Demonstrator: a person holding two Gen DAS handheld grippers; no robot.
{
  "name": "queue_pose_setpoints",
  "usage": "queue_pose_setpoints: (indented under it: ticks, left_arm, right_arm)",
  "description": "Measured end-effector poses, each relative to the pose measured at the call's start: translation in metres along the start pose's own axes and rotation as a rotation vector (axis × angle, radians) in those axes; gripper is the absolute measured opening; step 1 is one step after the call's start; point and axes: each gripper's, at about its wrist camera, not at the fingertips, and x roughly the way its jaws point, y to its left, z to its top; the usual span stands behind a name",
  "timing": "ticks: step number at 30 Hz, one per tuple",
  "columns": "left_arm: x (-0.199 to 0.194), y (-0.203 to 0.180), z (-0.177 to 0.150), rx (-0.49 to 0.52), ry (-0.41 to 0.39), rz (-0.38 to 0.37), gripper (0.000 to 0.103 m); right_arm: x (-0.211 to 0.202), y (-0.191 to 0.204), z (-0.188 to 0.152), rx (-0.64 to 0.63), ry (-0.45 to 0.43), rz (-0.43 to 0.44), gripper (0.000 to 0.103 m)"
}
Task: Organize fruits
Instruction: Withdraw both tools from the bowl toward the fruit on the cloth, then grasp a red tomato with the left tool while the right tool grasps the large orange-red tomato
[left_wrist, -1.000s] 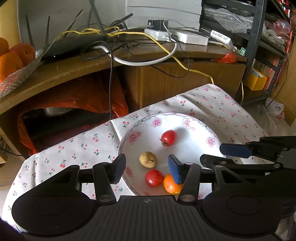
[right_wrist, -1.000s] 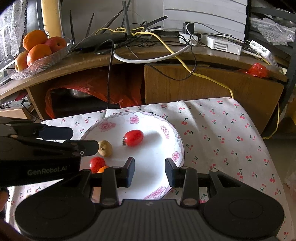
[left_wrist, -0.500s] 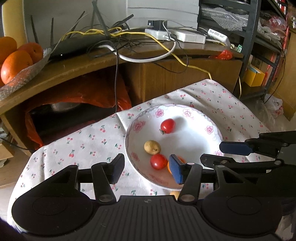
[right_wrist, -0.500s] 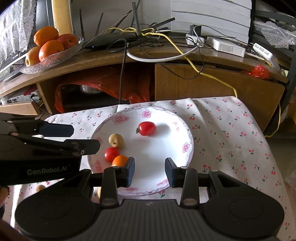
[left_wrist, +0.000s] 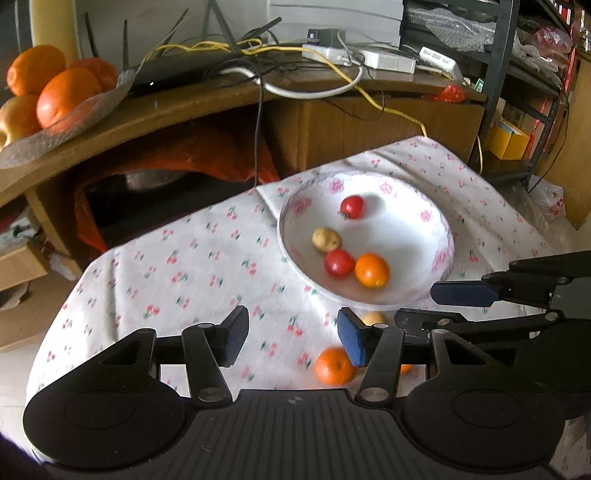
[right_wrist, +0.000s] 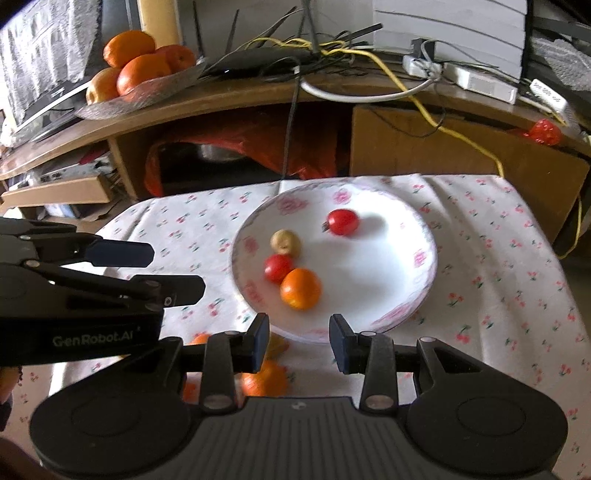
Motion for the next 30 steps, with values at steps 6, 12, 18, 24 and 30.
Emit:
queue_pose_setpoints:
  ticks: [6, 12, 18, 24, 30]
  left_arm:
    - [-0.010, 0.010, -0.022, -0.013, 0.023, 0.005, 0.061]
    - [-0.019, 0.017, -0.041, -0.018, 0.045, -0.010, 0.063]
    - [-0.019, 0.015, -0.062, 0.013, 0.088, -0.023, 0.066]
    - [-0.012, 0.011, -0.071, 0.036, 0.122, -0.035, 0.065]
    - [-0.002, 0.006, -0.073, 0.051, 0.146, -0.048, 0.062]
  right_arm:
    - [0.000, 0.021, -0.014, -0.040, 0.035, 0.037, 0.036]
    - [0.001, 0.040, -0.025, -0.072, 0.067, 0.061, 0.036]
    - [0.001, 0.044, -0.034, -0.074, 0.107, 0.066, 0.037]
    - [0.002, 0.038, -0.035, -0.050, 0.122, 0.051, 0.037]
    - [0.003, 0.041, -0.033, -0.051, 0.126, 0.068, 0.038]
